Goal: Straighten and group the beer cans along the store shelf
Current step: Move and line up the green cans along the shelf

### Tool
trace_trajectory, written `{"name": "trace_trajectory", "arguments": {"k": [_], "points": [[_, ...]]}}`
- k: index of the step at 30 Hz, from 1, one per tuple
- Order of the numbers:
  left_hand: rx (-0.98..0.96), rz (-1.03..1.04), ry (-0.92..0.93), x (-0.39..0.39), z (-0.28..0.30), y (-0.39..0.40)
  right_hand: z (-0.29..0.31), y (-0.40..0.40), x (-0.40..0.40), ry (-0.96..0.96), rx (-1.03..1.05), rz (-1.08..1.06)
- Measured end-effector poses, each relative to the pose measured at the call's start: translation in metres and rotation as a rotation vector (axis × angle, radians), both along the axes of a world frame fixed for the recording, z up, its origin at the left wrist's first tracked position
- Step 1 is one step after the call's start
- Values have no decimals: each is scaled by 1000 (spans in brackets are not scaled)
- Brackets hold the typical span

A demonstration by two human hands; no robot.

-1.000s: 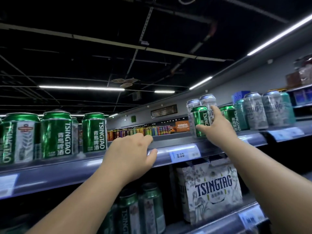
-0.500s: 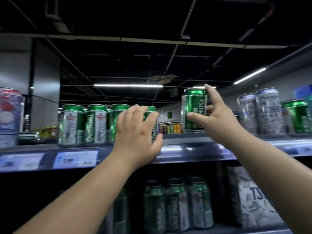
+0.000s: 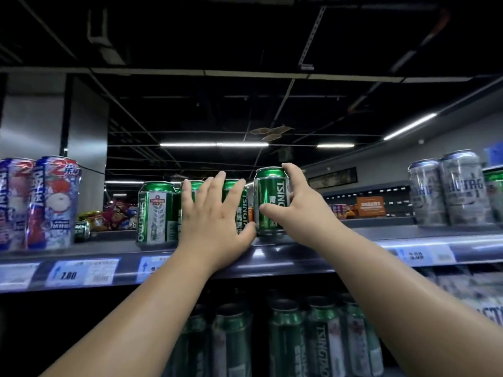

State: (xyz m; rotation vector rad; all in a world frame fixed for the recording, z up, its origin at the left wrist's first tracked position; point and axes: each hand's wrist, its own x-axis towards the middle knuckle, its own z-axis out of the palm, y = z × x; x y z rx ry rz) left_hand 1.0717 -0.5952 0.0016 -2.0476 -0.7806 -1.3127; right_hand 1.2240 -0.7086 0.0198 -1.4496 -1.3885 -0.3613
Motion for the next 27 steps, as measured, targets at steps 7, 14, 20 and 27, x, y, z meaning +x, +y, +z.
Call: {"name": "trace_trajectory", "arguments": {"k": [7,14,20,27], "points": [[13,-14,1,0,-3,0,-5,9,1,-52,-88,-29],[13,-26,2,1,-3,1,16,31,28,236,-352,170],[21,-37,12,1,-4,2,9,35,28,98,-393,194],[13,-35,35,0,-4,-1,-13,15,5,-361,-117,-111]]}}
